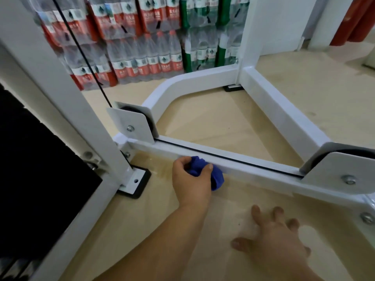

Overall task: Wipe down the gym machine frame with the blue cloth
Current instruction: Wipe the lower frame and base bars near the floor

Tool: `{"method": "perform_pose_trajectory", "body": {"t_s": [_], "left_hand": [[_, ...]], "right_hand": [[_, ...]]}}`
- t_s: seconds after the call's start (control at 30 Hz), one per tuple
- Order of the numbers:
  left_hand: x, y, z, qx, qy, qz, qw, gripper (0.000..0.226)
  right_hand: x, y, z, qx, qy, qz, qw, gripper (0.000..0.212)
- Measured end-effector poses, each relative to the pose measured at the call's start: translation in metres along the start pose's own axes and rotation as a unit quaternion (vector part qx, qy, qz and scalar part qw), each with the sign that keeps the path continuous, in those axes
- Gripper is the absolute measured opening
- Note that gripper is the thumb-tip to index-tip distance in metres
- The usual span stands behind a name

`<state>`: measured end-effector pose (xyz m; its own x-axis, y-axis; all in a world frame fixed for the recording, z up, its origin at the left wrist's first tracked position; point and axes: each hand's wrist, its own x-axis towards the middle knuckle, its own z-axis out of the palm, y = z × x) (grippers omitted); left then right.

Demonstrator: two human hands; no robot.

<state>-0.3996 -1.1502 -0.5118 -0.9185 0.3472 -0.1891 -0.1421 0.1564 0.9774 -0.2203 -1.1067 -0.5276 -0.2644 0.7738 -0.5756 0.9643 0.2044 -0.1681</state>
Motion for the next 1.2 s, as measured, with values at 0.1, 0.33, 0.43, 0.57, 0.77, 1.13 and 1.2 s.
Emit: {"method": "perform_pose_trajectory", "body": {"t_s": [0.1,0.33,0.43,0.57,0.77,1.13,1.2], "left_hand": [[0.007,0.007,-0.012,0.002,0.000,-0.004,1.000,0.061],[0.034,0.015,-0.037,0.034,0.028,0.042,0.998,0.023],[0.017,0.007,-0.019,0.031,0.002,0.029,0.999,0.029],[-0.023,0.001,0.019,0.070,-0.065,0.024,0.995,0.022],[0.022,0.021,-0.028,0.072,-0.028,0.002,0.997,0.051],[0.001,0.012,-0.001,0.031,-0.051,-0.056,0.997,0.032],[0.018,0.016,-0.018,0.037,-0.023,-0.053,0.998,0.031]], "right_hand": [[-0.004,-0.001,-0.001,0.001,0.008,-0.012,1.000,0.121],[-0.013,0.000,0.000,0.005,0.019,-0.024,1.000,0.115],[-0.013,0.002,0.004,0.015,0.037,-0.033,0.999,0.116],[-0.010,0.002,0.005,0.012,0.027,-0.027,0.999,0.117],[-0.007,0.006,0.006,-0.004,0.043,-0.046,0.998,0.111],[-0.009,0.001,0.005,0.003,0.044,-0.029,0.999,0.117],[-0.010,0.000,0.004,0.009,0.041,-0.023,0.999,0.116]]}}
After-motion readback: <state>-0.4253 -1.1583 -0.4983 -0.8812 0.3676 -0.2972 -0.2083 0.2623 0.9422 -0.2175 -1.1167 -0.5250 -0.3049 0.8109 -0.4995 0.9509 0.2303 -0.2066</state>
